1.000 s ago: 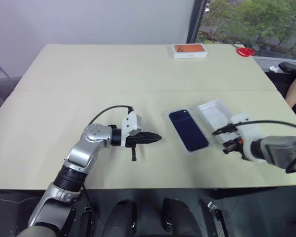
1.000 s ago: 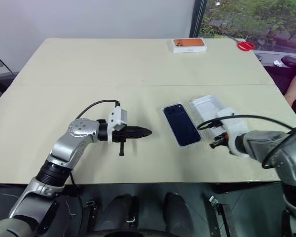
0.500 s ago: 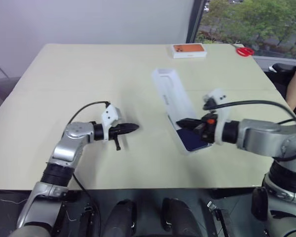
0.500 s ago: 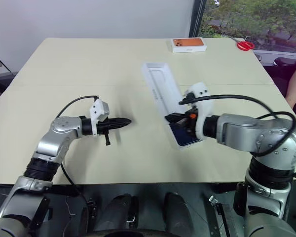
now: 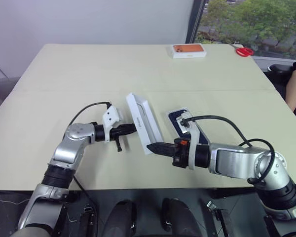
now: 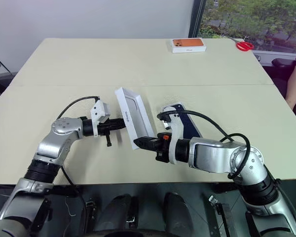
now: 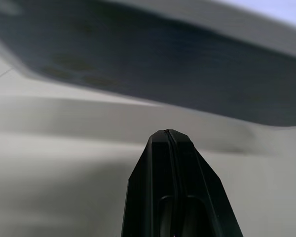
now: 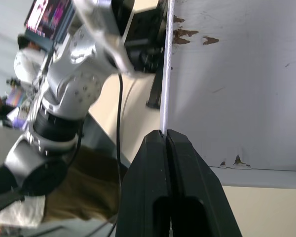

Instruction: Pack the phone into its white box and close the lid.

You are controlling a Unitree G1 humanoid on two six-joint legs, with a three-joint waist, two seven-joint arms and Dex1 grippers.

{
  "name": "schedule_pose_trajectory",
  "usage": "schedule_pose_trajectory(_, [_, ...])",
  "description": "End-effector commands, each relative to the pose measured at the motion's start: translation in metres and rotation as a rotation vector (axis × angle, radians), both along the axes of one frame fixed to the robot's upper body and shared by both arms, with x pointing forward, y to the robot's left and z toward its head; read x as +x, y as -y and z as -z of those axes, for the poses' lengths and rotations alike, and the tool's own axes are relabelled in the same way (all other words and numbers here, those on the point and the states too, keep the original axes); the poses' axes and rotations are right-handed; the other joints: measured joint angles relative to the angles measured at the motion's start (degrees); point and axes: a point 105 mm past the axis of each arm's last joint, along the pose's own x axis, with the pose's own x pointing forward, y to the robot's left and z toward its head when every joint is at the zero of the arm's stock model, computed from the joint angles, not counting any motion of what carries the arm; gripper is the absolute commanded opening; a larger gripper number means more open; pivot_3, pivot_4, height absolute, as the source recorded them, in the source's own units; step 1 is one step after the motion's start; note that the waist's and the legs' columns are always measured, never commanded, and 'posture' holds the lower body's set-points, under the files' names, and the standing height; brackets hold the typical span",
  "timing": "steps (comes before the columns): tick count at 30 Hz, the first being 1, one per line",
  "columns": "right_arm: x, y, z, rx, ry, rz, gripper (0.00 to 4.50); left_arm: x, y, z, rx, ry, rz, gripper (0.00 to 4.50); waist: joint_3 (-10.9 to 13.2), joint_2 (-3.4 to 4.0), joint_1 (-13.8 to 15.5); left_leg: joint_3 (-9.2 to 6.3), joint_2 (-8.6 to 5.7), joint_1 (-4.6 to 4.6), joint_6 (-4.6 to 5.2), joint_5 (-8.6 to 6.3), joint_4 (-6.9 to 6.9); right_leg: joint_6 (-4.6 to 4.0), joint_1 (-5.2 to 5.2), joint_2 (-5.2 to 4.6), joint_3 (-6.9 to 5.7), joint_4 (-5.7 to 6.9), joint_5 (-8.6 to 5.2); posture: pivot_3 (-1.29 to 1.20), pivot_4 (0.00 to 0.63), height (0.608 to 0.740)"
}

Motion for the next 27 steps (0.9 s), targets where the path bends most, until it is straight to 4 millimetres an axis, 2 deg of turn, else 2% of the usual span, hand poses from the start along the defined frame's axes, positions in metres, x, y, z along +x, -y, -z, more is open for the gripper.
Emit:
schedule_pose_trajectory(1, [0.006, 0.011, -0.001, 0.035, -0.026, 0.069, 0.84, -0.006, 0.010, -0.008, -0.021, 0.026, 0.037, 0.00, 0.0, 0.00, 0.0, 0.00, 0.00, 0.00, 0.00, 0.00, 0.00, 0.00, 0.00, 0.00, 0.00, 0.00, 0.00, 0.00, 0.150, 0.740])
schedule_pose_trajectory(8, [0.017, 0.044, 0.001, -0.061, -0.015, 0.163, 4.34, -0.004, 0.024, -0.009, -0.029, 0.029, 0.069, 0.00, 0.0, 0.00, 0.2, 0.00, 0.00, 0.00, 0.00, 0.00, 0.00, -0.02, 0.01, 0.00, 0.00, -0.01, -0.01, 0.00, 0.150, 0.740])
schedule_pose_trajectory(12, [0.032, 0.069, -0.015, -0.133, 0.045, 0.223, 4.34, -0.003, 0.035, -0.014, -0.050, 0.043, 0.091, 0.00, 0.0, 0.01, 0.1, 0.01, 0.00, 0.00, 0.00, 0.00, 0.01, -0.02, 0.02, 0.00, 0.00, -0.02, -0.01, 0.00, 0.150, 0.740])
schedule_pose_trajectory(17, [0.048, 0.097, -0.041, -0.204, 0.119, 0.303, 4.34, -0.012, 0.060, -0.022, -0.085, 0.054, 0.181, 0.00, 0.0, 0.01, 0.1, 0.01, 0.01, 0.00, 0.02, -0.01, 0.01, -0.02, 0.02, 0.04, 0.00, -0.04, -0.01, 0.00, 0.150, 0.740])
schedule_pose_trajectory(22, [0.058, 0.124, -0.049, -0.337, 0.156, 0.399, 4.34, -0.015, 0.082, -0.022, -0.105, 0.057, 0.209, 0.00, 0.0, 0.01, 0.3, 0.02, 0.01, 0.00, 0.04, -0.02, 0.02, -0.02, 0.04, 0.04, 0.00, -0.03, -0.01, 0.00, 0.150, 0.740])
schedule_pose_trajectory(24, [0.059, 0.130, -0.050, -0.409, 0.191, 0.410, 4.34, -0.015, 0.083, -0.022, -0.111, 0.052, 0.204, 0.00, 0.0, 0.01, 0.2, 0.03, 0.01, 0.00, 0.04, -0.02, 0.03, -0.02, 0.05, 0.03, 0.00, -0.05, -0.01, 0.00, 0.150, 0.740])
schedule_pose_trajectory(27, [0.058, 0.135, -0.046, -0.506, 0.235, 0.396, 4.34, -0.015, 0.074, -0.022, -0.116, 0.043, 0.184, 0.00, 0.0, 0.02, 0.0, 0.04, 0.02, 0.00, 0.06, -0.03, 0.02, -0.02, 0.03, 0.06, 0.01, -0.06, -0.01, 0.00, 0.150, 0.740])
